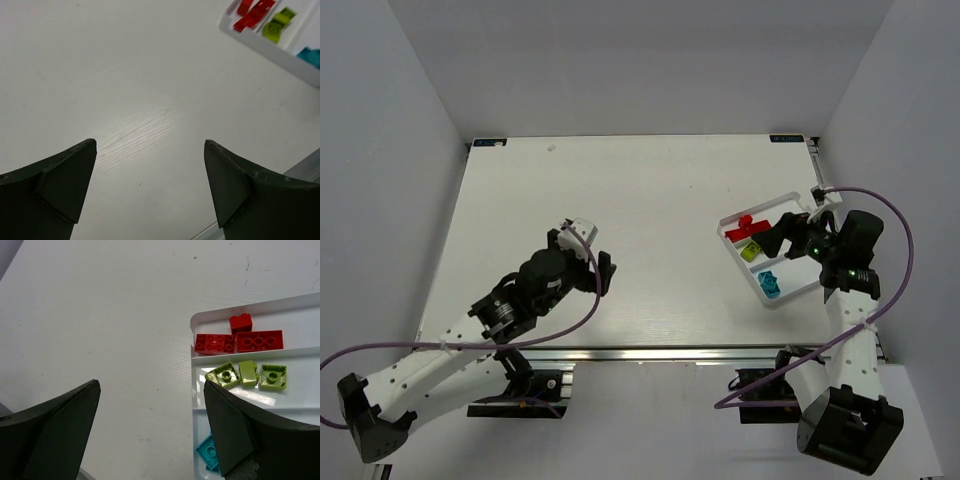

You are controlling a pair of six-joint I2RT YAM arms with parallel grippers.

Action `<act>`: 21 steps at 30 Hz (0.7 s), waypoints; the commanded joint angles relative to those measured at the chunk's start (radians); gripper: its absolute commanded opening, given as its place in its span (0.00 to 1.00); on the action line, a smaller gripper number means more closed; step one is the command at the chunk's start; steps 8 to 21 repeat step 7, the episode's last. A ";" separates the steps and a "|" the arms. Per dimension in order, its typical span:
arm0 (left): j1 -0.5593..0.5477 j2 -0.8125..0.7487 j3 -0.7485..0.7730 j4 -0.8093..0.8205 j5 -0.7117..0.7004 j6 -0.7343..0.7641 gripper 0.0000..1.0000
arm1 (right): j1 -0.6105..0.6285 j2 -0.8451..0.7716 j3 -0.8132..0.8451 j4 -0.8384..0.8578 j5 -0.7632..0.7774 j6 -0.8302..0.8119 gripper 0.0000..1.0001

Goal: Sort the legos into containers by color

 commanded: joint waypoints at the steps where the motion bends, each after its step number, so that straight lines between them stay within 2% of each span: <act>1: -0.002 -0.113 -0.034 -0.040 -0.110 0.041 0.98 | -0.005 -0.014 0.043 0.031 -0.003 0.080 0.89; 5: -0.002 -0.146 -0.051 -0.015 -0.114 0.051 0.98 | -0.008 -0.018 0.030 0.056 -0.023 0.065 0.89; 7: -0.002 -0.128 -0.031 -0.064 -0.131 0.040 0.98 | -0.014 -0.023 0.017 0.064 -0.019 0.027 0.90; 21: -0.002 -0.128 -0.031 -0.064 -0.131 0.040 0.98 | -0.014 -0.023 0.017 0.064 -0.019 0.027 0.90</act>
